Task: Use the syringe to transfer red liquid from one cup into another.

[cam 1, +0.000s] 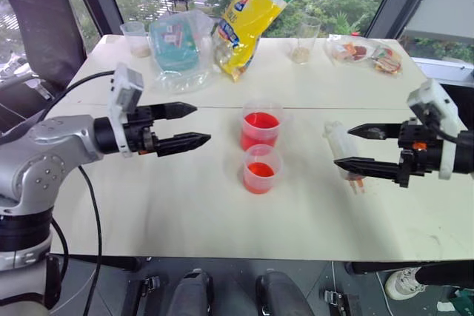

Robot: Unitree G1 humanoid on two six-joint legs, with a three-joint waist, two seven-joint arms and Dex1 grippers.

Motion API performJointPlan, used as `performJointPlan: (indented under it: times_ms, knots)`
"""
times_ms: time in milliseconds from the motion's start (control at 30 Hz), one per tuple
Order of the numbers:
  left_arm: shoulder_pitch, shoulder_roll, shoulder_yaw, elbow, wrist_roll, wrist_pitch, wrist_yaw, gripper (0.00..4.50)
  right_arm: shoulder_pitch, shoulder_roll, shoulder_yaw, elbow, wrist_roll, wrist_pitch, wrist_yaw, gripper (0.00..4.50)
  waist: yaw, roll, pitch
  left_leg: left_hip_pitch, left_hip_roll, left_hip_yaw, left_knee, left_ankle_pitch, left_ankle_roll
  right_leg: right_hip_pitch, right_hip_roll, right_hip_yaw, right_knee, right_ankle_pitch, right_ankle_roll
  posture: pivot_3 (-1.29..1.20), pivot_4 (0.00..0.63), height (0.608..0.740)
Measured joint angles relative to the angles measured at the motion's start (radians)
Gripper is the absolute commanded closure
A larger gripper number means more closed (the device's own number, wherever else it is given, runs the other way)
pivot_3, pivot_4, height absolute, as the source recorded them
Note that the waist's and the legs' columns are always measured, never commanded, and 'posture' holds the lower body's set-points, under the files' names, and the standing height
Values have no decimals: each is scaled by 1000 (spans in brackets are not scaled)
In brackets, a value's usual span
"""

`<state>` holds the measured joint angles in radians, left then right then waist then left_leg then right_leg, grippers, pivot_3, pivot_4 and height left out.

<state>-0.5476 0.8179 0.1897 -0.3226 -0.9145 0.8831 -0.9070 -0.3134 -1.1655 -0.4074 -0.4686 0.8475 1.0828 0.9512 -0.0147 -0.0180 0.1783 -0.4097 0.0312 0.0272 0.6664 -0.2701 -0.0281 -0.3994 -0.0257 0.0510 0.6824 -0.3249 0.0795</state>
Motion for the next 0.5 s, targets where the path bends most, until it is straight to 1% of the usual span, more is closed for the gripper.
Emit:
performJointPlan:
  times_ms: [267, 500]
  knots:
    - [-6, -32, -9, -3, -11, 1, 23, 0, 27, -9, 1, 9, -13, -14, -3, 70, 0, 0, 0, 0, 0, 0, 0, 0, 0, 0, 0, 0, 0, 0, 0, 0, 150, 740]
    - [-6, -38, -8, -13, -21, 1, 36, 0, -19, -12, 36, 24, -18, -14, -18, 70, 0, 0, 0, 0, 0, 0, 0, 0, 0, 0, 0, 0, 0, 0, 0, 0, 150, 740]
